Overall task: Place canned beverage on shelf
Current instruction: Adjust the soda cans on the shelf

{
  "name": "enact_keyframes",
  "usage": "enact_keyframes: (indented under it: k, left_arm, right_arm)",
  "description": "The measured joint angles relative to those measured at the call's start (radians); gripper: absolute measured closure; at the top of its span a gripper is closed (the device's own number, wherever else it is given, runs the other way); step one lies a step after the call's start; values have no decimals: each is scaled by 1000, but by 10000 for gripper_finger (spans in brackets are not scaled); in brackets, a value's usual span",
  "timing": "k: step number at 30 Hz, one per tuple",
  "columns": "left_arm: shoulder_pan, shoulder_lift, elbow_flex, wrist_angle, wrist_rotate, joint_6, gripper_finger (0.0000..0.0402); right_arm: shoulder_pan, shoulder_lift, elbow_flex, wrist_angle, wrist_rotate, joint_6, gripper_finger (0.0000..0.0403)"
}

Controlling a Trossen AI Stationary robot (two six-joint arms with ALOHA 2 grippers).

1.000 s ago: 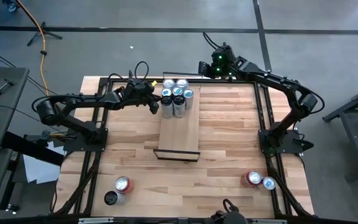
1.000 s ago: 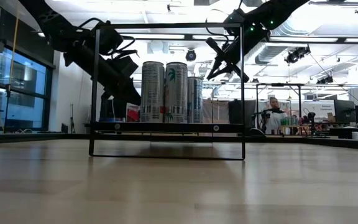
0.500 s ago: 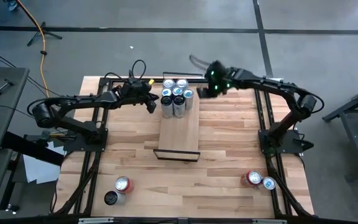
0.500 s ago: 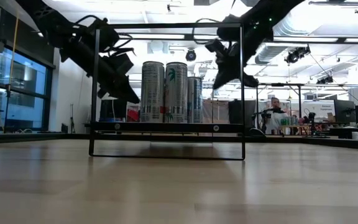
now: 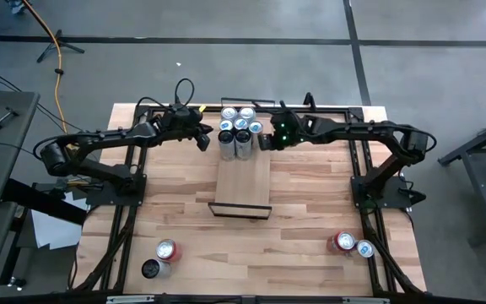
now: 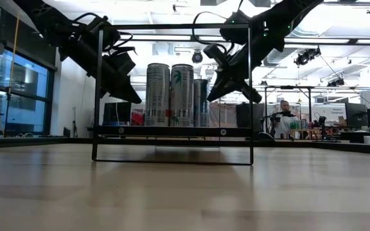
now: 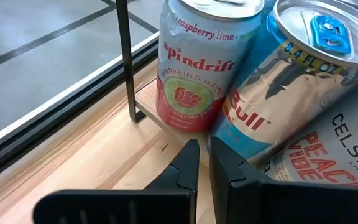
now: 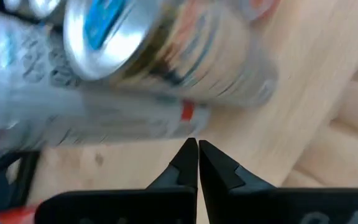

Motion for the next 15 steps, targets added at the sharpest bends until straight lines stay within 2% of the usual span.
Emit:
enact_keyframes:
  k: [3, 8, 15]
  left_arm:
    - [0, 0, 0, 0, -1, -2, 401]
    - [0, 0, 0, 0, -2, -10, 401]
    - [0, 0, 0, 0, -2, -11, 401]
  right_arm:
    - [1, 0, 9, 11, 56, 9, 403]
    - [-5, 0, 10, 82, 53, 35, 403]
    - [-5, 0, 11, 93, 66, 54, 403]
